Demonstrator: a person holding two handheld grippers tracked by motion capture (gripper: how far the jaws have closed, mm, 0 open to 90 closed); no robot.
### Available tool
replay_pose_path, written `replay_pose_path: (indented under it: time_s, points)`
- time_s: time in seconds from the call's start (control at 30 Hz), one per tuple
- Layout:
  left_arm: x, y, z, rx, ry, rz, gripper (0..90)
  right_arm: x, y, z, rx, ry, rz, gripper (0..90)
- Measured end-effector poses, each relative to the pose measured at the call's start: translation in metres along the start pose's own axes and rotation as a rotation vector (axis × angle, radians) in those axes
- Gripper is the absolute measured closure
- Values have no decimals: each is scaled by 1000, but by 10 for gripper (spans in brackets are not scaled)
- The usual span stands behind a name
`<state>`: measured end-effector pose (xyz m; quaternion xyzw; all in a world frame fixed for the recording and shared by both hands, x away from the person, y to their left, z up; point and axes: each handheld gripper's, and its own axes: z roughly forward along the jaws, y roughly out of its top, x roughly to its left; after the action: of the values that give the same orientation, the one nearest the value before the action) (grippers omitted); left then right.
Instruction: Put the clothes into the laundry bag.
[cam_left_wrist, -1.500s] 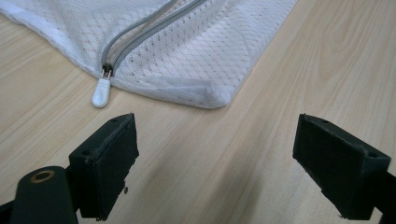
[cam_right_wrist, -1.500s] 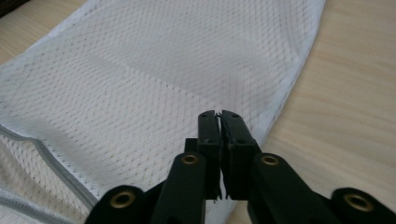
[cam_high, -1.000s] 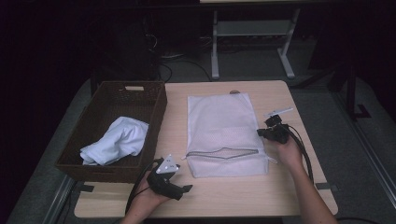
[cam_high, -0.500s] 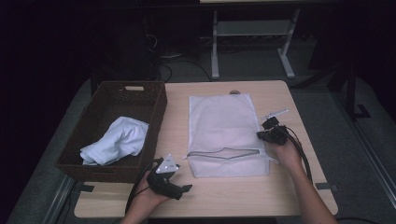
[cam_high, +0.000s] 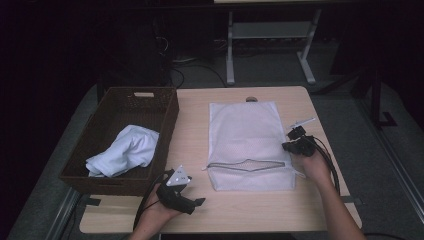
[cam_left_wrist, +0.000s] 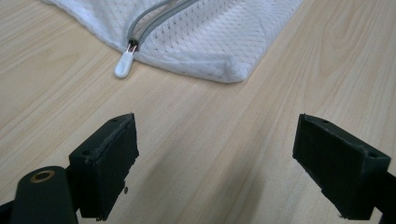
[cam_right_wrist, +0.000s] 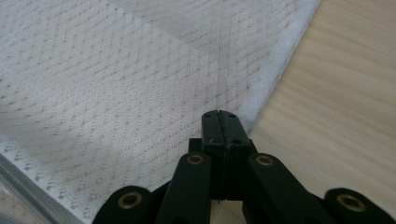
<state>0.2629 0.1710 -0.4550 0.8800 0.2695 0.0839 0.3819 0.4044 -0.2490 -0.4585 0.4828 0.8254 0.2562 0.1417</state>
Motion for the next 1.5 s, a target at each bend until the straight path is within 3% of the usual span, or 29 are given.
replay_pose_path:
  time_s: [0.67,0.83,1.23,1.5]
  points:
    - [0,0,0,3,-6,0,135,-13,-18,-15,34,-14,12,900]
    - [-1,0,0,1,-9,5,135,-15,-23,-21,65,-34,3,900]
    - [-1,-1,0,0,-16,-2,135,-28,-41,-33,60,-71,39,900]
    - [-1,-1,1,1,-13,1,135,-44,-49,-38,62,-88,73,900]
